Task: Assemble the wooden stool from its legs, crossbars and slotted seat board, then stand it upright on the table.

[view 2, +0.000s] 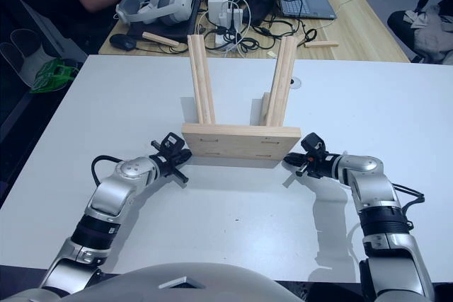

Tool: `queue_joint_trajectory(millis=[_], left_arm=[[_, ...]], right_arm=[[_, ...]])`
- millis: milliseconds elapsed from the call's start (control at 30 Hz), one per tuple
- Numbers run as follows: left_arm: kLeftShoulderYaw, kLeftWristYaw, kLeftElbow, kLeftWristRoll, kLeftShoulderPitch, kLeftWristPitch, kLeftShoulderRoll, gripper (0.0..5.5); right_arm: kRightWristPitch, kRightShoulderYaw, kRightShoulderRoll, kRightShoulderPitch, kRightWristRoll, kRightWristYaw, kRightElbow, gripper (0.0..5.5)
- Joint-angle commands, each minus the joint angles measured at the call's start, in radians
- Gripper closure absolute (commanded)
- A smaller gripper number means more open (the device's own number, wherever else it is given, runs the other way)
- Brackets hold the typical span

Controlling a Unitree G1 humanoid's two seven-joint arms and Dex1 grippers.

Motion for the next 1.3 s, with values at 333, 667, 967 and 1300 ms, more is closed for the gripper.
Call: queue_joint_trajectory(millis=[333, 667, 967, 1300], left_arm=[[-0.005, -0.004, 0.010, 0.000, -0.010, 0.007, 0.000, 5.50], [0.001, -0.007, 0.001, -0.011, -0.008, 0.009, -0.005, 5.50], [0.008, -0.038, -0.019, -0.051, 0.006, -0.001, -0.019, 5.50], [0.022, -0.088, -0.064, -0.110, 0.023, -0.015, -0.030, 5.50]], right_arm=[[-0.049, -0.001, 0.038, -0.019, -0.013, -0.018, 0.017, 5.46], [-0.037, -0.020, 0.040, -0.008, 0.008, -0.009, -0.002, 5.46], [-0.026, -0.018, 0.032, 0.007, 0.018, 0.021, -0.032, 5.46], [0.035, -0.020, 0.009, 0.042, 0.054, 0.088, -0.112, 5.46]])
